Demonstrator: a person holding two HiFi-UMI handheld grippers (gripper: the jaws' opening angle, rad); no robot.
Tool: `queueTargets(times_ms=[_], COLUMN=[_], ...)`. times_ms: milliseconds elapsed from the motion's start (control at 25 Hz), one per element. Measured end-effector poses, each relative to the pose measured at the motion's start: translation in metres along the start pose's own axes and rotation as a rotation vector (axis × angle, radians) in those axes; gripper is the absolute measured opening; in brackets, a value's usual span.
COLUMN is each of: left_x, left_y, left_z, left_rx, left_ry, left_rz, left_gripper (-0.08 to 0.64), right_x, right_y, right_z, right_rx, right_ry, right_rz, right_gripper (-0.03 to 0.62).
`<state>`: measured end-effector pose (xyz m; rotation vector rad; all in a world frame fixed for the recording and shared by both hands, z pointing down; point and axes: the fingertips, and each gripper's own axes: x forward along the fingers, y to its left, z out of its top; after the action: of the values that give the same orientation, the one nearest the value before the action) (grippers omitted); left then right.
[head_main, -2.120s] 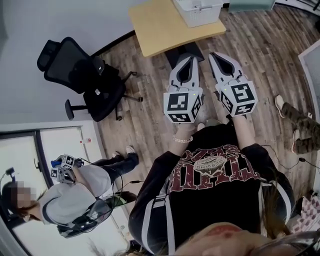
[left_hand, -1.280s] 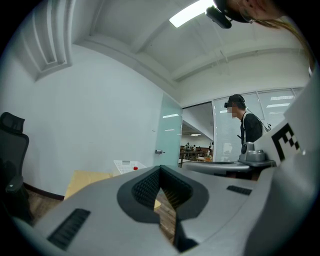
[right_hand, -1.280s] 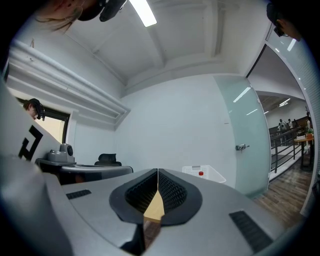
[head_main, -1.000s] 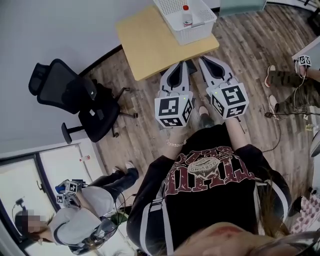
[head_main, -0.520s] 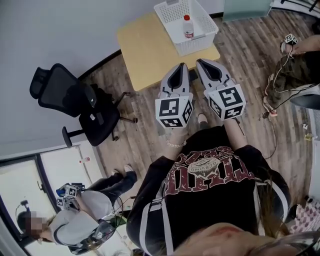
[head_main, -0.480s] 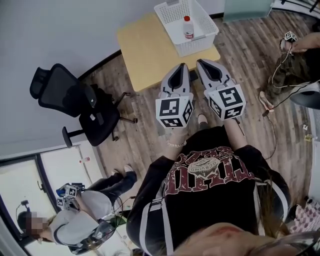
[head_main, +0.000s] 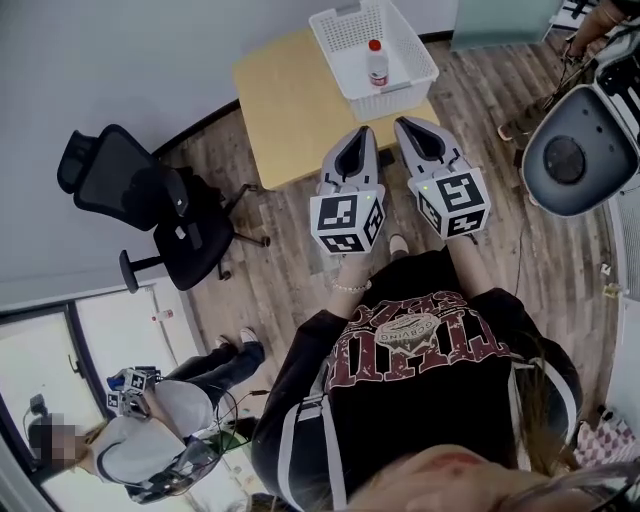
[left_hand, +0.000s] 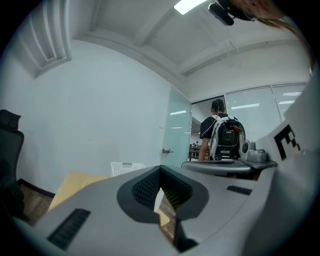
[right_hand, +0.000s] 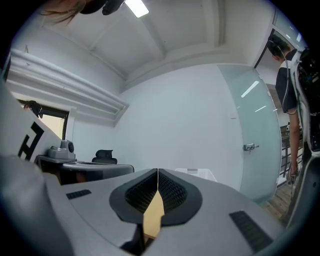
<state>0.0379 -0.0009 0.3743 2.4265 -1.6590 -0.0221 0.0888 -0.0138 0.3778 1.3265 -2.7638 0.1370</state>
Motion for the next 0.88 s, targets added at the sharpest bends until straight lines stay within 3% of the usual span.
queueTargets(times_ms=[560, 880], left_x=[0.029, 0.033], left_y=[0.027, 0.035], left_z=[0.002, 0.002], left_rx=[-0.032, -0.023], left_ry=[0.008, 0.018], left_rz=[0.048, 0.004], left_gripper=[0.046, 0.046], right_x=[0.041, 0.048], right_y=[-0.013, -0.011], right_z=[-0.003, -0.004], right_rx=[0.002, 0.018], right_ry=[0.034, 0.03], right_rz=[0.045, 0.002], right_gripper=[0.02, 0.02])
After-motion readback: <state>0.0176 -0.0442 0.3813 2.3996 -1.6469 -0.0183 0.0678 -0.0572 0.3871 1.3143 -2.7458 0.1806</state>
